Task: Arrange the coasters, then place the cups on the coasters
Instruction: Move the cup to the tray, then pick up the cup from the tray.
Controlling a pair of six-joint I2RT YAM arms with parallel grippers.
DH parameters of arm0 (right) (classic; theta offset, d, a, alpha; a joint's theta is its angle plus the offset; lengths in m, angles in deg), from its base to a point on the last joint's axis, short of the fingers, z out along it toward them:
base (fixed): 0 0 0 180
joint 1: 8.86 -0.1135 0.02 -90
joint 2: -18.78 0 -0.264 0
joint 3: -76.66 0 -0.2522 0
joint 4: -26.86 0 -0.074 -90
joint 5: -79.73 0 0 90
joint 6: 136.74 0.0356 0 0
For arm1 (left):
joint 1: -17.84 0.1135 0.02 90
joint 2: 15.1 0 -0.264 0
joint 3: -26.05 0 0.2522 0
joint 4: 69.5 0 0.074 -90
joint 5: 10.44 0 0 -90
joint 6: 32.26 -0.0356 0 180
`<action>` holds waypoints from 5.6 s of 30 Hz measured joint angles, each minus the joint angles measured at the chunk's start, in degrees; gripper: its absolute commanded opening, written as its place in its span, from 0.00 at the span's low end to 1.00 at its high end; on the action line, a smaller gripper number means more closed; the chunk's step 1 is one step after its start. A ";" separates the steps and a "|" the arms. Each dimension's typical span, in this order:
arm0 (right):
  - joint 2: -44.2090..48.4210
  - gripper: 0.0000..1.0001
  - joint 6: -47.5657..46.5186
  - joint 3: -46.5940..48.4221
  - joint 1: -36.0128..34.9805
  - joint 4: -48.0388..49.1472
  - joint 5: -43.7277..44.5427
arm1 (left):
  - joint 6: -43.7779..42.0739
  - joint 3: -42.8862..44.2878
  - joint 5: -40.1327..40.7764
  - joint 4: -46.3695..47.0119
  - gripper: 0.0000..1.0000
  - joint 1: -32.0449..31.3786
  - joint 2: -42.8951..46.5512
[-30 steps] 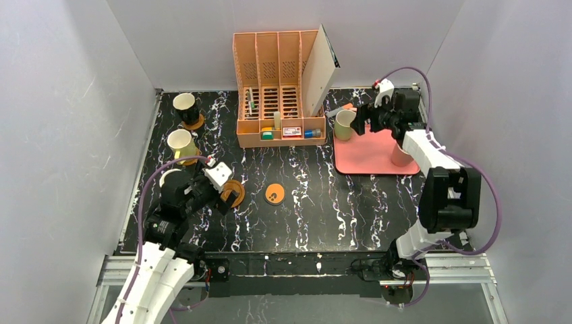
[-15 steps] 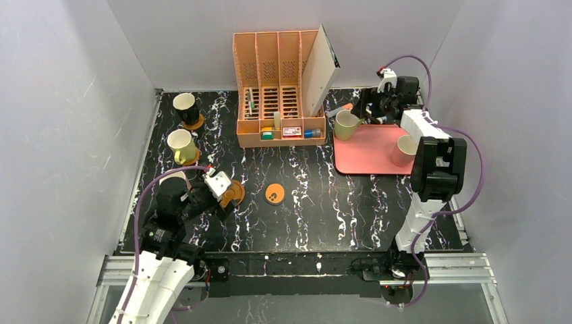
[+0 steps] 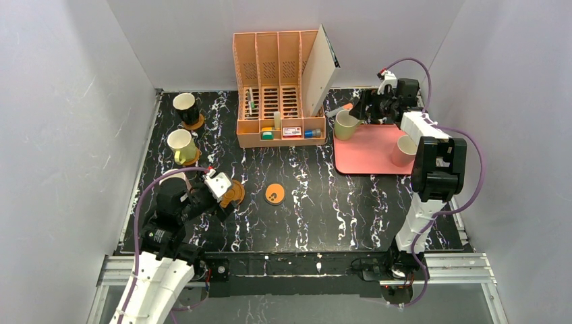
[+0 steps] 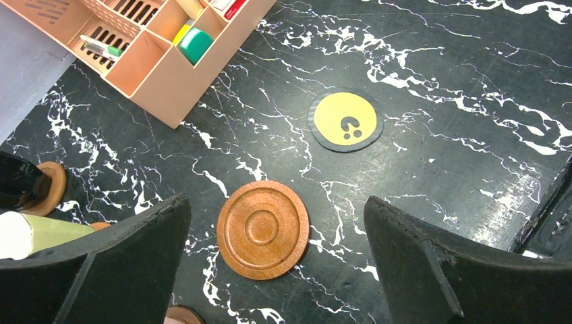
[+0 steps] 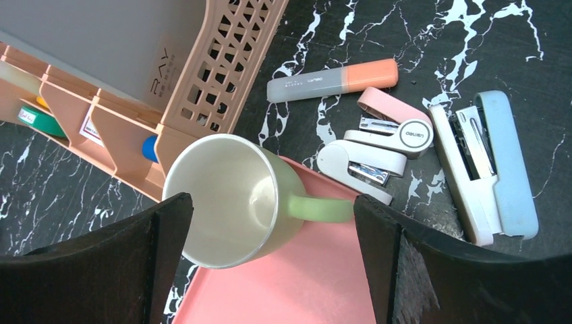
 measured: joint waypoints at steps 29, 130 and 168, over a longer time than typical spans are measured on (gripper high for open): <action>0.00 0.98 -1.81 -3.41 -1.55 3.15 2.80 | -0.92 -0.33 -0.79 -0.17 0.98 0.35 0.09; 21.22 0.91 -21.20 -23.37 -2.25 -10.56 -1.20 | -2.40 -0.87 -2.27 -1.25 0.98 1.09 -0.28; 18.40 0.74 -23.41 -24.37 -5.22 -4.48 4.11 | -2.49 -0.87 -2.27 -1.31 0.98 1.46 0.11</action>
